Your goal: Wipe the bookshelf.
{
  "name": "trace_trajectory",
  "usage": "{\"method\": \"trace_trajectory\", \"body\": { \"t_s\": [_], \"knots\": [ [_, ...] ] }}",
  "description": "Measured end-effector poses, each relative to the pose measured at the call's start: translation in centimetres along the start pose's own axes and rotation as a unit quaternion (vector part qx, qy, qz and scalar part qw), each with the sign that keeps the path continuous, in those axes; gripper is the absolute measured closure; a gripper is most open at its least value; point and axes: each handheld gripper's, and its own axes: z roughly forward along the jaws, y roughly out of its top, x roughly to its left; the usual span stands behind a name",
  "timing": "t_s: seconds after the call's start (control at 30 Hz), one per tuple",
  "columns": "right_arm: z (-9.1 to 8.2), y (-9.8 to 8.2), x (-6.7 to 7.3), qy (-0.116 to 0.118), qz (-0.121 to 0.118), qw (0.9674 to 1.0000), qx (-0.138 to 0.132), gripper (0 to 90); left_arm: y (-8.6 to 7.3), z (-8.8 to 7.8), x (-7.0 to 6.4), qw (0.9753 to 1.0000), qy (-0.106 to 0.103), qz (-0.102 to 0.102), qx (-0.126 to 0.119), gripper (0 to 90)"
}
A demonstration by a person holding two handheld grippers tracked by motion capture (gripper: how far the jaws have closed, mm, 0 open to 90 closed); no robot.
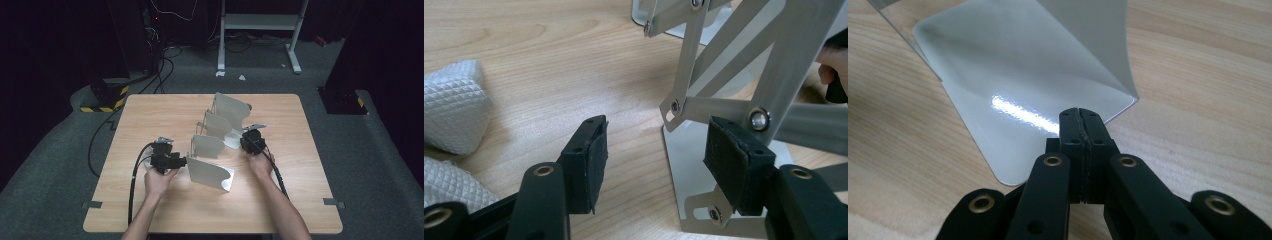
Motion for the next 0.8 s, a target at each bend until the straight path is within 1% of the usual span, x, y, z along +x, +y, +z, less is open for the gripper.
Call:
{"method": "trace_trajectory", "body": {
  "t_s": [0.1,0.17,0.23,0.27,0.33,0.37,0.4,0.47,0.5,0.53,0.6,0.63,0.67,0.8],
  "knots": [
    [0.2,0.3,0.0,-0.001,-0.003,1.0000,0.003,90.0,0.0,0.2,-0.2,1.0000,-0.001,-0.001,0.003,43.0],
    [0.4,0.8,0.1,-0.002,-0.006,0.9999,0.011,90.0,0.0,0.3,-0.4,1.0000,-0.001,0.000,0.003,43.4],
    [0.7,1.0,0.1,-0.003,-0.005,0.9999,0.011,90.0,0.1,0.5,-0.6,1.0000,-0.006,0.001,0.004,43.7],
    [0.7,1.3,0.2,-0.004,-0.002,0.9998,0.019,90.0,0.1,0.6,-0.6,0.9999,-0.009,0.001,0.005,43.5],
    [0.9,1.8,0.2,-0.004,-0.009,0.9995,0.031,90.0,0.2,0.9,-0.8,1.0000,-0.004,0.006,0.005,43.7],
    [1.1,1.9,0.2,-0.004,-0.008,0.9995,0.030,90.0,0.2,1.1,-0.8,1.0000,-0.004,0.003,0.007,44.1],
    [1.2,1.9,0.0,-0.001,0.000,0.9997,0.026,90.0,0.2,1.2,-0.9,1.0000,-0.002,0.003,0.009,46.0],
    [1.3,2.0,0.0,0.000,0.000,0.9997,0.023,90.0,0.2,1.4,-1.1,0.9999,-0.001,0.006,0.011,46.4],
    [1.4,2.1,0.0,-0.001,0.002,0.9996,0.026,90.0,0.3,1.5,-1.2,0.9999,-0.004,0.006,0.013,46.5],
    [1.6,2.5,0.1,-0.004,-0.007,0.9994,0.033,90.0,0.3,1.6,-1.3,0.9999,-0.005,0.007,0.014,46.4],
    [1.9,2.9,0.3,-0.007,-0.013,0.9992,0.037,90.0,0.3,1.7,-1.5,0.9998,-0.003,0.010,0.015,46.5],
    [2.1,3.0,0.3,-0.005,-0.013,0.9994,0.032,90.0,0.2,1.6,-1.6,0.9999,-0.001,0.010,0.014,46.5],
    [2.4,3.4,0.5,-0.004,-0.014,0.9992,0.038,90.0,0.1,1.6,-1.7,0.9999,0.001,0.011,0.013,46.7],
    [2.7,3.9,0.8,-0.004,-0.022,0.9989,0.042,90.0,0.0,1.7,-1.8,0.9998,0.008,0.011,0.012,46.7]
  ]
}}
